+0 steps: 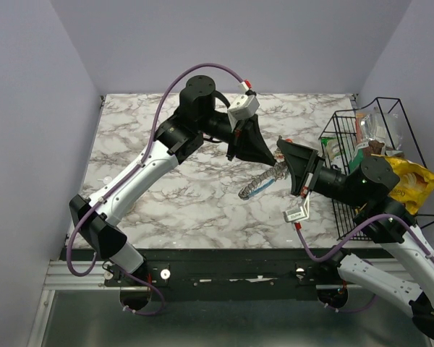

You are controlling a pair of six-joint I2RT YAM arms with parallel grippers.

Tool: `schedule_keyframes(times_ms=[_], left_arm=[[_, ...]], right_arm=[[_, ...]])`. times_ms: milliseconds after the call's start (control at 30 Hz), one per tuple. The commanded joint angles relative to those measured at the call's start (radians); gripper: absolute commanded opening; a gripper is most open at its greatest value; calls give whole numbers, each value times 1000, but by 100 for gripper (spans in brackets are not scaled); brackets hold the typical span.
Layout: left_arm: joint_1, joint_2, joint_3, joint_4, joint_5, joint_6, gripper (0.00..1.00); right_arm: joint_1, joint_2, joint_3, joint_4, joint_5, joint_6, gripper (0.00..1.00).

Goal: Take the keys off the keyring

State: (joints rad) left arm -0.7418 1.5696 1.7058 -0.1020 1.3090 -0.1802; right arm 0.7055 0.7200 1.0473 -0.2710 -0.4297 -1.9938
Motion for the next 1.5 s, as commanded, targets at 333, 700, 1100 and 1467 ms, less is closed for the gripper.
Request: schedule_keyframes(times_ms=[333,700,1100,1467], left_arm=[[36,-63,37,-55,85,36,0],[35,-71,-15,154,130,-183,0],[35,-52,-238,1035,73,-841,0],[38,-49,-276,924,15,-782,0]], right_arm=[[0,-47,-38,-45,108,-181,1],[0,-53,-93,-48,118,-258,1],[2,-31,-194,97,60,-508,1],[29,55,-247,326,74,-660,1]])
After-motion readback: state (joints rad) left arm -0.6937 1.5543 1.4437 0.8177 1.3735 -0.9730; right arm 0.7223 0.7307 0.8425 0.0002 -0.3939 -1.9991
